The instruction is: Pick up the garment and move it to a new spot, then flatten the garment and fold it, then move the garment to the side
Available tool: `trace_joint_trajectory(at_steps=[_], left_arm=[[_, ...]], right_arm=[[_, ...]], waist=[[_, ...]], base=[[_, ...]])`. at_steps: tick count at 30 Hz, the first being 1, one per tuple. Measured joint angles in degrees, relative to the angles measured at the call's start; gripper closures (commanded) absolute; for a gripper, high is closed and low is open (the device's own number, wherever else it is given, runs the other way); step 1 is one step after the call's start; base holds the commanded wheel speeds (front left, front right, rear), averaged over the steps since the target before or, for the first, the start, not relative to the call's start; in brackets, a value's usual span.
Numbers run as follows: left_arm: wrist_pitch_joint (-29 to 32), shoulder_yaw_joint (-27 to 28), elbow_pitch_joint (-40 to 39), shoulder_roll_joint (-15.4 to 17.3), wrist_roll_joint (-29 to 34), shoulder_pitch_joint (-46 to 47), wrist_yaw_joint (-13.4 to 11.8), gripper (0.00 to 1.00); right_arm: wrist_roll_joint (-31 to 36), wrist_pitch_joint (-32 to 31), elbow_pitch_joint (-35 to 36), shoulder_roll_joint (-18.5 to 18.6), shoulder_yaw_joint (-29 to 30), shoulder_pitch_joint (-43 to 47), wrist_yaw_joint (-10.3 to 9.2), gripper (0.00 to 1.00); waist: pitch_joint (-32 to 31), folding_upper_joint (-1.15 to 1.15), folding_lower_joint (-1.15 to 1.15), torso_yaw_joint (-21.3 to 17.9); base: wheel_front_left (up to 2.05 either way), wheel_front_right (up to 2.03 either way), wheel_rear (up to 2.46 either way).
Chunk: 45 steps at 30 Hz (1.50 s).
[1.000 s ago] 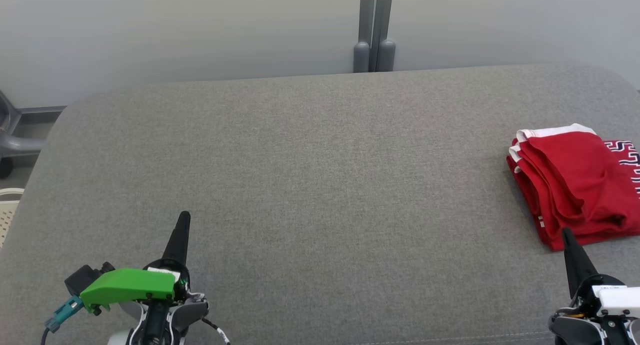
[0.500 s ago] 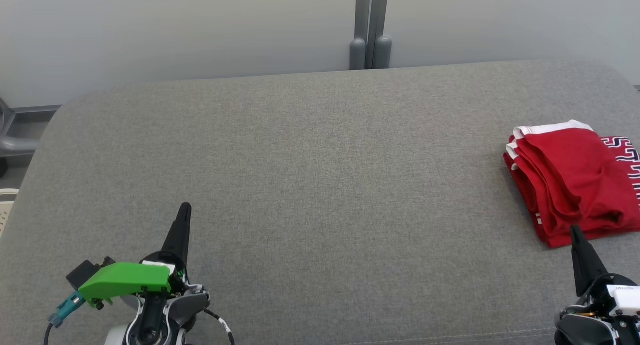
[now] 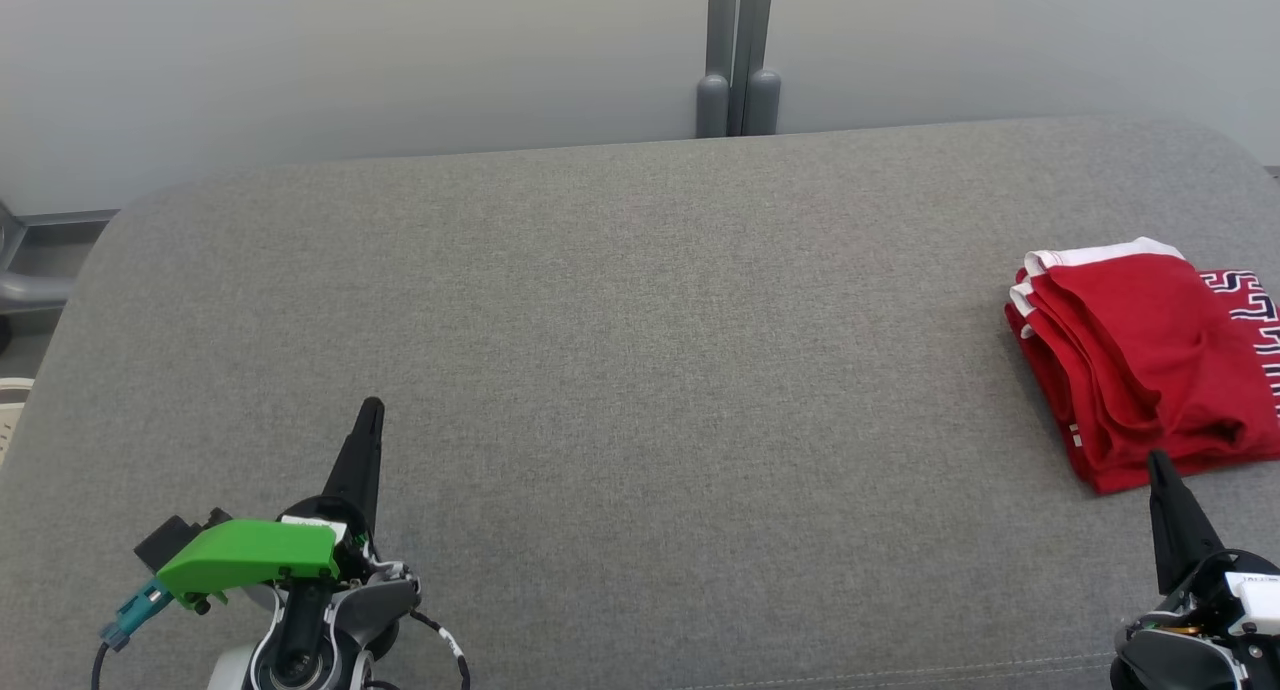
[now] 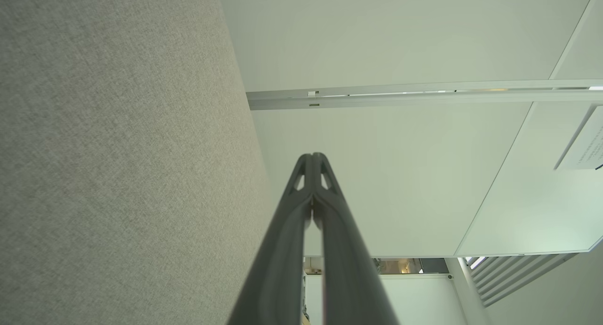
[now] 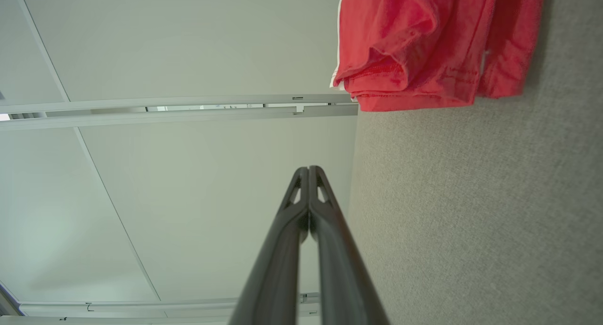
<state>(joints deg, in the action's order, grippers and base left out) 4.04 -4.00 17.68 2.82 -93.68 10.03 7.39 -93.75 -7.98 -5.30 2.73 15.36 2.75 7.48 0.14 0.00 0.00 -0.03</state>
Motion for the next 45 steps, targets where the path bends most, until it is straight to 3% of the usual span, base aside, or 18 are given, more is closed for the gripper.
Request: trace_joint_trajectory(at_steps=[45], left_arm=[[0.0, 0.0, 0.0, 0.0, 0.0, 0.0, 0.0, 1.00]], right_arm=[[0.0, 0.0, 0.0, 0.0, 0.0, 0.0, 0.00, 1.00]], waist=[[0.0, 0.00, 0.00, 0.0]], base=[[0.00, 0.00, 0.00]])
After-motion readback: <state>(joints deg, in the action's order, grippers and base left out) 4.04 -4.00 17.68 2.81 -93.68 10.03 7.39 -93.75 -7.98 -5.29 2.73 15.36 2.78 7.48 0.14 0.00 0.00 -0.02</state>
